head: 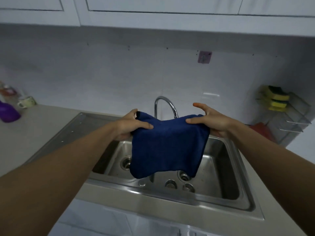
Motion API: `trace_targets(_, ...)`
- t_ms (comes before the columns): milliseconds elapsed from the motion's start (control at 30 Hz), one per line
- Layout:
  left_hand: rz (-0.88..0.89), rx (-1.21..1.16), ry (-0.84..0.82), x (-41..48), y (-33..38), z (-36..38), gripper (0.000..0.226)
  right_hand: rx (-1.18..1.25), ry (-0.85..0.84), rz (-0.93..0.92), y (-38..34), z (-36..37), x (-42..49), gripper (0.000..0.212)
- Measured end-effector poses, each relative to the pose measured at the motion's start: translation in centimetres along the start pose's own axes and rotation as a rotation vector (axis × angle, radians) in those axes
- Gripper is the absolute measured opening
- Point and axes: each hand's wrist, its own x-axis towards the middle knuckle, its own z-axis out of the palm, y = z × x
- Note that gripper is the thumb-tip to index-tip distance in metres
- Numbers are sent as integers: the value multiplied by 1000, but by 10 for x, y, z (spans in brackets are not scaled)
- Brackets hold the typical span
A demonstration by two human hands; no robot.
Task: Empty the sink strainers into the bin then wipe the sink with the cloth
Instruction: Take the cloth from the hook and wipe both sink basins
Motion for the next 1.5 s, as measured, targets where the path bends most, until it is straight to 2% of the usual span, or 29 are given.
trace_targets(133,-89,124,-77,-4,-2,-59,122,-122,-87,37,-15,32,18,117)
trace_targets(233,-204,360,-245,-5,-9,-98,135,-244,-135,63,-24,59,29,124)
trace_targets(300,-225,517,-290,-5,-16,-115,126,-400,-162,71,-29,79,37,126)
trace_targets(367,-193,542,-239,-1,-23,-129,116,-548,-166,75,-32,96,44,125)
trace_targets(500,-98,465,-91,7,-37,-149,95,-549,-52,66,-31,117,59,107)
trace_targets(600,-48,307,10,10,-46,-161,90,-554,-28,94,-30,126,66,82)
trace_targets(700,7,260,72,8,-47,-169,69,-604,-68,89,-29,136,69,50)
trace_targets(767,46,277,42,8,-47,-173,51,-612,-102,49,-30,144,72,28)
trace_targets(833,62,373,-64,7,-46,-174,46,-636,-129,-3,-33,147,73,16)
trace_targets(900,86,547,-108,8,-47,-174,37,-700,-157,-51,-37,148,73,14)
trace_targets(967,159,694,-63,14,-50,-175,23,-798,-172,-92,-39,147,75,6)
trace_targets(1133,298,968,-18,27,-59,-170,33,-1060,-126,-246,-42,151,80,17)
trace_targets(1200,381,983,19,28,-63,-165,21,-1076,-98,-325,-40,150,82,17)
trace_targets(1300,524,1009,57,28,-62,-158,17,-1085,-5,-395,-40,150,83,19)
trace_targets(1400,452,895,-31,26,-56,-147,33,-995,39,-414,-40,157,84,16)
trace_targets(1500,345,837,-16,29,-57,-130,22,-952,105,-485,-40,165,85,15)
